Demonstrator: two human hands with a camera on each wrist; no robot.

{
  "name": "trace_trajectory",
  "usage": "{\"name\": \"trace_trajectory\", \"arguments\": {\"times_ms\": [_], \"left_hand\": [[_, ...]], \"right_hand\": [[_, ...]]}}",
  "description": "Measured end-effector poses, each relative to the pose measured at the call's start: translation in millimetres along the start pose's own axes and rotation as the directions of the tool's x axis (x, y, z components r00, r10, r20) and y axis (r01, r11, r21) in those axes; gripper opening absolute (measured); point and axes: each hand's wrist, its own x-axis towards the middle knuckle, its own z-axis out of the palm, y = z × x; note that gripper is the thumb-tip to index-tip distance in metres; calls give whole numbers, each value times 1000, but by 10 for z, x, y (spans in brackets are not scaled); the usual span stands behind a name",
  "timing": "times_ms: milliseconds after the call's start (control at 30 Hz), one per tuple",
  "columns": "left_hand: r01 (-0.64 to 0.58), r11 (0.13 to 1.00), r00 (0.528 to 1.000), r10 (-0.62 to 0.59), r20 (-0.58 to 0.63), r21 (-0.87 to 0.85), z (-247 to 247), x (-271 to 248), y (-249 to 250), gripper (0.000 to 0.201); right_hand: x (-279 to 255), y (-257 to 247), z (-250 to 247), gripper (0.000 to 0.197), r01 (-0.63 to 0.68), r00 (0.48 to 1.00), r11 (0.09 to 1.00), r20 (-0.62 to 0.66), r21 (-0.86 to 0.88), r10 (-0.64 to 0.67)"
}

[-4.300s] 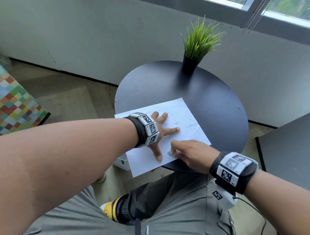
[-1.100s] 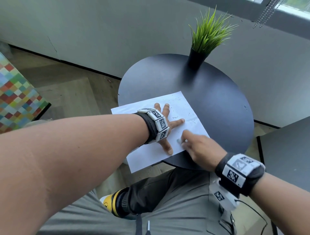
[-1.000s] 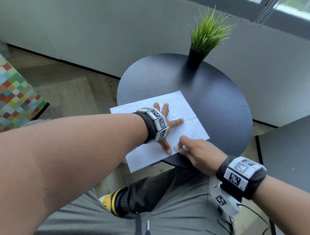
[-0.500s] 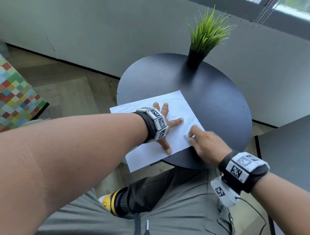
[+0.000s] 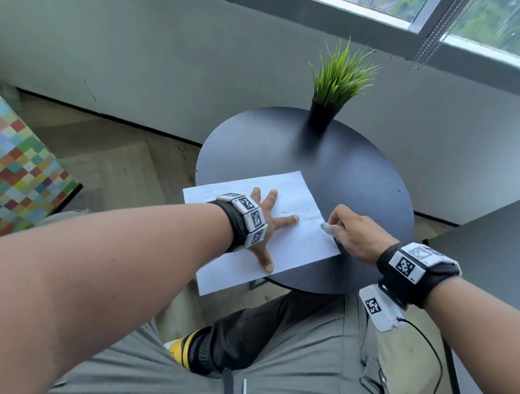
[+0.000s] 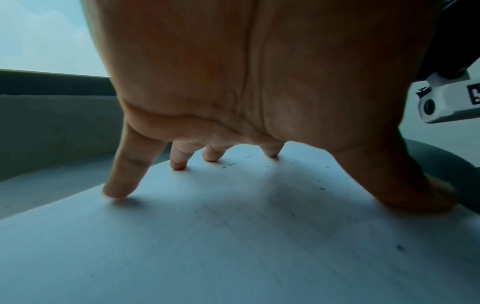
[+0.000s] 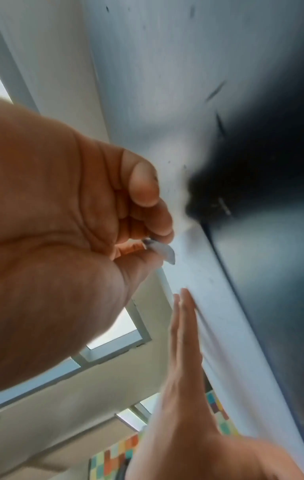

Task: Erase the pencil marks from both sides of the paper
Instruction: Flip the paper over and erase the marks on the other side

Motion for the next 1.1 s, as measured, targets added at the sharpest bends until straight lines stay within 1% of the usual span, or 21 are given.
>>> {"name": "trace_trajectory", "arguments": {"times_ms": [100,200,233,300,367,400,433,500,567,600,633,667,733,767,800,867,933,967,1000,1033,1100], "left_hand": [[-23,1000,999,23,-32,9,23,-55,-53,122],[-24,999,994,20,-107,-36,43,-54,-29,112],[-20,999,991,14,-129,-45,52,-59,-4,111],[-12,998,985,3,-171,-55,89,-57,53,112],[-3,998,979,-12,-204,-70,132,-42,93,113],[5,997,978,-21,-207,-79,150,-37,103,115],[11,996,979,-28,-202,-86,161,-30,106,117],[12,996,983,-27,-179,-84,159,-16,88,122],[-3,998,990,-6,-138,-64,140,-2,57,125],[-11,998,993,4,-118,-59,130,4,43,126],[-15,998,995,9,-104,-56,123,5,31,127],[-16,999,995,11,-94,-50,117,4,22,127],[-16,999,996,13,-87,-37,113,7,25,128],[-17,999,996,14,-85,-31,113,7,27,128],[-17,1000,997,15,-80,-25,117,4,20,128],[-21,1000,998,20,-67,-8,123,-6,-19,129],[-24,1000,998,24,-61,6,132,-4,-55,130],[-24,1000,998,24,-56,7,123,-1,-59,130],[-23,1000,999,23,-47,5,102,-7,-51,130],[-24,1000,999,24,-36,4,70,-12,-32,130],[-26,1000,1000,26,-8,7,-1,-31,21,130]], "right_hand": [[-14,-71,1,21,58,998,998,-9,29,-58],[7,-184,108,19,121,993,993,3,4,-121],[35,-213,141,19,119,993,993,2,-21,-119],[94,-250,170,19,64,998,995,-10,-71,-64],[104,-279,177,20,24,999,997,-23,-76,-26],[71,-306,187,19,30,999,997,-18,-77,-32],[13,-344,212,19,57,998,995,6,-86,-57],[-133,-443,303,18,191,979,974,95,-125,-180],[-271,-536,405,16,346,929,922,198,-176,-311],[-275,-543,419,16,388,914,900,211,-200,-347],[-227,-524,402,17,396,914,891,187,-223,-360],[-140,-486,365,19,357,933,906,133,-225,-335],[34,-383,241,21,206,978,963,8,-174,-208],[90,-342,205,21,151,987,977,-35,-153,-158],[93,-340,210,20,146,987,977,-44,-158,-155],[-16,-453,309,20,268,963,942,36,-205,-266],[-203,-590,452,20,432,898,874,195,-222,-394],[-226,-606,460,20,463,880,860,230,-215,-416],[-171,-572,427,19,457,885,862,203,-220,-418],[-63,-492,368,18,401,915,891,141,-212,-378],[139,-296,200,14,231,973,961,13,-154,-232]]}}
